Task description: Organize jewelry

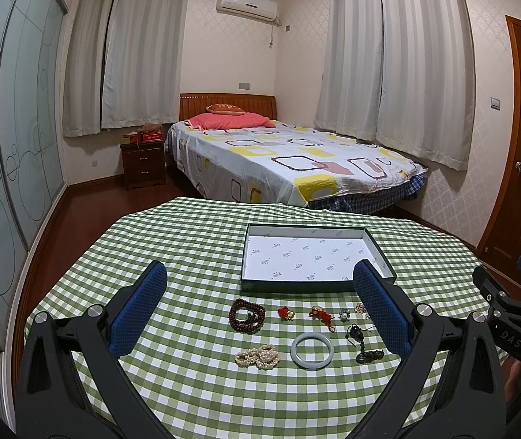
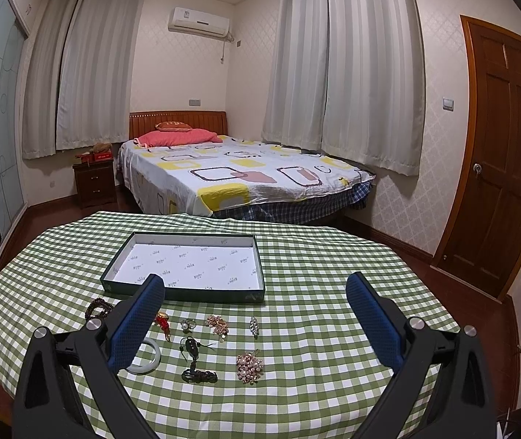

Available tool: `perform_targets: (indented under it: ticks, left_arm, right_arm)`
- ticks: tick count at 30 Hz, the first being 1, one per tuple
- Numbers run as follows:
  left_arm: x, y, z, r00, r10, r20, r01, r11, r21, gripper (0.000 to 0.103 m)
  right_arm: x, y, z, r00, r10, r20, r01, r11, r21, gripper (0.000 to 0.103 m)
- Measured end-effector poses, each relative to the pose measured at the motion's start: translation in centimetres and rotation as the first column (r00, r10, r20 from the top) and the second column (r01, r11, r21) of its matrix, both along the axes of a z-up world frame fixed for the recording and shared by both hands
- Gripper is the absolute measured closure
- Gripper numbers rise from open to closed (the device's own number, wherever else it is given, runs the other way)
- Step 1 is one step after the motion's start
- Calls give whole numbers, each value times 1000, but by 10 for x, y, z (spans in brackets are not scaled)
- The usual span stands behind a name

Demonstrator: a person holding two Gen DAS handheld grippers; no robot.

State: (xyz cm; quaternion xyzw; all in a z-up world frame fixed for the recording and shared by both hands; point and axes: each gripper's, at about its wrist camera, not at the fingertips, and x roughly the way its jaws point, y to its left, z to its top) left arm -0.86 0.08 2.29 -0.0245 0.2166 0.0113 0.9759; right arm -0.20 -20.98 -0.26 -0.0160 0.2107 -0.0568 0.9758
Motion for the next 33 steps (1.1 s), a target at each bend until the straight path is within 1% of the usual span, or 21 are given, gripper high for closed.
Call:
perform_targets:
  ticks: [22, 28, 33]
  left_arm:
    - [0, 0, 0, 1000, 1, 0, -1, 1000, 2, 4]
    - [3, 1, -4, 1000, 2, -3, -2, 1000, 2, 4]
    - [9, 3, -19, 1000, 7, -9, -7, 1000, 5, 4]
  right_arm:
    - [0, 0, -3, 1000, 8, 19, -8, 1000, -6, 6]
    - [1, 1, -9, 999, 21, 31, -21, 1000, 3, 6]
    - [7, -1, -25, 999, 31, 32, -31, 1000, 5, 6]
